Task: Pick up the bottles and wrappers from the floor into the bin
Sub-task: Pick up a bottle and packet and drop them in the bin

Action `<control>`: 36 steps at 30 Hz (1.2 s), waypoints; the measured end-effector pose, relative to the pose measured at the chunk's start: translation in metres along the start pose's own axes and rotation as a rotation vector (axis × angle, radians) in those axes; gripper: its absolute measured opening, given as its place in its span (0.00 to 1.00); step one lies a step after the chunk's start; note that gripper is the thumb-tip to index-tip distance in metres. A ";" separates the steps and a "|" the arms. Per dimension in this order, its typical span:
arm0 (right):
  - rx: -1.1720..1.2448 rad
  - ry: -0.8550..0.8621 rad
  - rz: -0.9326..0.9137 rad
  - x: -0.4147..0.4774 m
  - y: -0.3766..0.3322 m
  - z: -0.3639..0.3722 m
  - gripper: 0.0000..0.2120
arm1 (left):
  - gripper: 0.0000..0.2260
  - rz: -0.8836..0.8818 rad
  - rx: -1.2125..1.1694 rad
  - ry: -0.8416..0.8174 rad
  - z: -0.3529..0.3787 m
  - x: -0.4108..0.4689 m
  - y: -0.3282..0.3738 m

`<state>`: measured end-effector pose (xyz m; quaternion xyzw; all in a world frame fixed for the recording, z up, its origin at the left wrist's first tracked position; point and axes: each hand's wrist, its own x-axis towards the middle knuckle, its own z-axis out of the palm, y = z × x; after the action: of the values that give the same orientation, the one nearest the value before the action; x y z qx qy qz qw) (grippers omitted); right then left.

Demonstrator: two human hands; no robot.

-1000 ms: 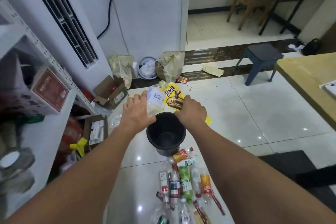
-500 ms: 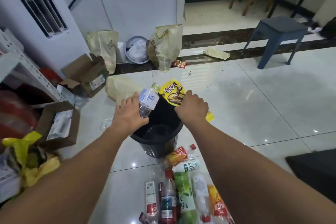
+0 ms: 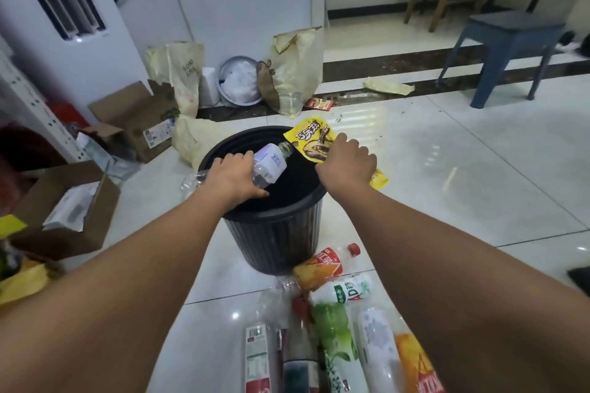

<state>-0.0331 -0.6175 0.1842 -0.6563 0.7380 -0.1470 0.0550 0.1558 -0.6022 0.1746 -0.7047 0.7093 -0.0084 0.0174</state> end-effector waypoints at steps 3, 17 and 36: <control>-0.002 0.022 -0.013 -0.001 0.005 -0.001 0.21 | 0.51 0.075 0.097 -0.038 -0.005 0.011 0.008; -0.126 -0.019 -0.225 -0.019 -0.028 -0.018 0.35 | 0.22 -0.068 -0.108 0.238 -0.020 -0.030 -0.016; -0.176 -0.117 -0.369 -0.027 -0.079 0.015 0.43 | 0.21 -0.143 -0.094 0.240 -0.036 -0.064 -0.050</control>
<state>0.0494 -0.6008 0.1900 -0.7901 0.6107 -0.0513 0.0122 0.2044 -0.5392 0.2134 -0.7475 0.6537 -0.0606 -0.1014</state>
